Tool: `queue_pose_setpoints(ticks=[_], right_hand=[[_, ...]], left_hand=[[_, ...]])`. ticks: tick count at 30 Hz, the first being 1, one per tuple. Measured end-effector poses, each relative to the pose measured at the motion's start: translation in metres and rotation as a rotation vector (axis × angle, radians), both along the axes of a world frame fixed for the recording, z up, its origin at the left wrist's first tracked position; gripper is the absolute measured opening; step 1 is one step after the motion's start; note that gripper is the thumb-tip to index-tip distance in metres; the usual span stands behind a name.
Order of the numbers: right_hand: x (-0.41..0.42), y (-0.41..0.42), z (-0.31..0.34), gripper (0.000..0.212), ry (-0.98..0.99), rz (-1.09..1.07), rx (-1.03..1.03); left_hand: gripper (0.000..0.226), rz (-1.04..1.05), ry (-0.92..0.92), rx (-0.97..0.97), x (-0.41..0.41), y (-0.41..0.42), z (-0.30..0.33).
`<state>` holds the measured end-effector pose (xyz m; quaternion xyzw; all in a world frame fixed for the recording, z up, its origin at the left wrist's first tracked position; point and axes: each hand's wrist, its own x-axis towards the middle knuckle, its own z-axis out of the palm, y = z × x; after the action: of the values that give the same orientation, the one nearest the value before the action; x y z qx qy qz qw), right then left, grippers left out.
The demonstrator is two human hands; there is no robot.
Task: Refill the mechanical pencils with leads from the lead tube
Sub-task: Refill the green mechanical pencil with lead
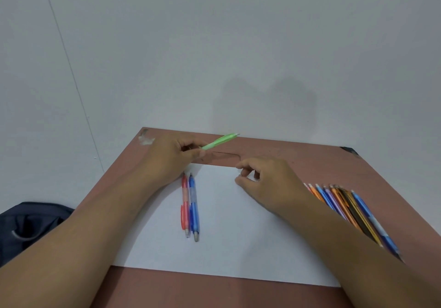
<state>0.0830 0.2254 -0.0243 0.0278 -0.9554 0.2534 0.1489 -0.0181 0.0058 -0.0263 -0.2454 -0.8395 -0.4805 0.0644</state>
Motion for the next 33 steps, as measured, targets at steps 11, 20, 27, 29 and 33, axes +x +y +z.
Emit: queue_pose_setpoints(ticks=[11, 20, 27, 29, 33], right_hand=[[0.009, -0.003, 0.015, 0.011, 0.259, -0.073, -0.446], [0.008, 0.007, 0.015, 0.015, 0.160, -0.160, -0.330], [0.005, 0.016, 0.003, 0.018, -0.096, -0.083, 0.050], [0.005, 0.015, 0.005, 0.019, -0.090, -0.081, 0.061], [0.009, 0.014, 0.008, 0.010, -0.081, -0.093, -0.004]], left_hand=[[0.029, -0.132, 0.011, 0.038, 0.006, 0.004, 0.002], [0.025, -0.014, 0.050, -0.003, -0.004, 0.000, -0.003], [0.020, -0.020, 0.026, -0.012, -0.004, 0.002, -0.004], [0.020, -0.026, 0.028, -0.010, -0.003, 0.002, -0.003], [0.022, -0.062, 0.028, -0.003, -0.002, 0.001, -0.003]])
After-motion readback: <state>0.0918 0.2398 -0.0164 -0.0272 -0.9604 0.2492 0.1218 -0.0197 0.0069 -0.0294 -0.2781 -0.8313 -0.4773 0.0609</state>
